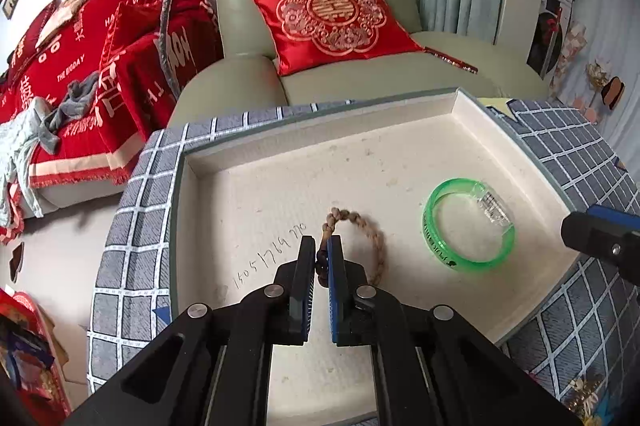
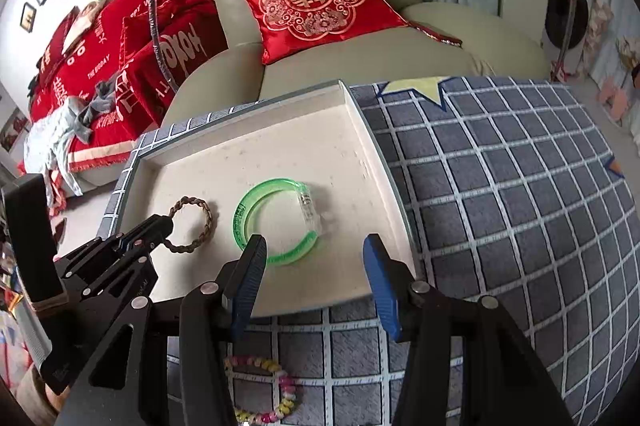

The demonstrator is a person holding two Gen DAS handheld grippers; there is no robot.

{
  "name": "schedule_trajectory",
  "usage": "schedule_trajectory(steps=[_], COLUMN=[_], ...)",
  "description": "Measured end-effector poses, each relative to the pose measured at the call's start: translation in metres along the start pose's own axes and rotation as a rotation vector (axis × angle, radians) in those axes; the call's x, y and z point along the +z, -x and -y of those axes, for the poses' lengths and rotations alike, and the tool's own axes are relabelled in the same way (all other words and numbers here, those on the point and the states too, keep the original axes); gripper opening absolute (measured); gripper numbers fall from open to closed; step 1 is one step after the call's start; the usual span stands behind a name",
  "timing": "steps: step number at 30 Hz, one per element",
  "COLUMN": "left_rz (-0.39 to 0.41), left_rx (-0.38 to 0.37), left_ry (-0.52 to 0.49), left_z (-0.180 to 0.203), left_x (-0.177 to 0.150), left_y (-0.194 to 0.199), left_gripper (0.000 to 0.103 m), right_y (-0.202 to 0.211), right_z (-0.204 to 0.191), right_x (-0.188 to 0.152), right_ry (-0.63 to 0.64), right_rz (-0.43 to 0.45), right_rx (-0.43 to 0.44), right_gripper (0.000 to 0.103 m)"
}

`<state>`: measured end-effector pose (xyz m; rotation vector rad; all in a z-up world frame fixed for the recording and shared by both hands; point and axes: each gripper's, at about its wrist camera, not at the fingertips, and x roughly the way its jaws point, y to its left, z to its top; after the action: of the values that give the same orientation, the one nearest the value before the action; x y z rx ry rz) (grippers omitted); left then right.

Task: Organize jewelry
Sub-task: 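Carry both items into the white tray and open both tools, then withdraw both tools from the tray back over the table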

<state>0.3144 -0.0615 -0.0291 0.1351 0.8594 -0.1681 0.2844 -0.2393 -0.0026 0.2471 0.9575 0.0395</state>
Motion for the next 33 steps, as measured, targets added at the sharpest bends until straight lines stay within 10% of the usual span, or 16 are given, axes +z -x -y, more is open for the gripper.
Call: schedule_trajectory(steps=[2,3,4,13,16,19,33], left_rz=[0.008,0.010,0.013,0.075,0.107,0.107,0.137], left_rx=[-0.009,-0.011,-0.003,0.043,0.049,0.027,0.026], left_ry=[-0.004,-0.006,-0.004,0.003,-0.022,-0.024,0.021], left_z=[0.001,0.001,0.001,-0.001,0.000,0.000,0.000], left_x=[0.001,0.001,0.002,-0.003,-0.010,-0.018,-0.087], left_y=[0.002,0.003,0.003,0.016,0.034,0.053,0.150], left_gripper=[0.029,0.079,0.103,0.103,0.103,0.103,0.103], right_y=[0.003,0.005,0.006,0.015,0.023,0.036,0.098], right_z=[0.002,0.003,0.004,0.007,0.007,0.007,-0.012], right_x=[-0.002,-0.003,-0.004,-0.012,-0.019,-0.027,-0.094], right_ry=[-0.005,-0.005,-0.005,0.001,0.002,-0.005,0.055], right_rz=[0.004,0.006,0.007,0.013,0.033,0.072,0.068], right_rx=[0.001,0.000,-0.001,-0.021,-0.017,-0.003,0.016], right_gripper=[0.054,0.054,0.054,0.058,0.092,0.103,0.103])
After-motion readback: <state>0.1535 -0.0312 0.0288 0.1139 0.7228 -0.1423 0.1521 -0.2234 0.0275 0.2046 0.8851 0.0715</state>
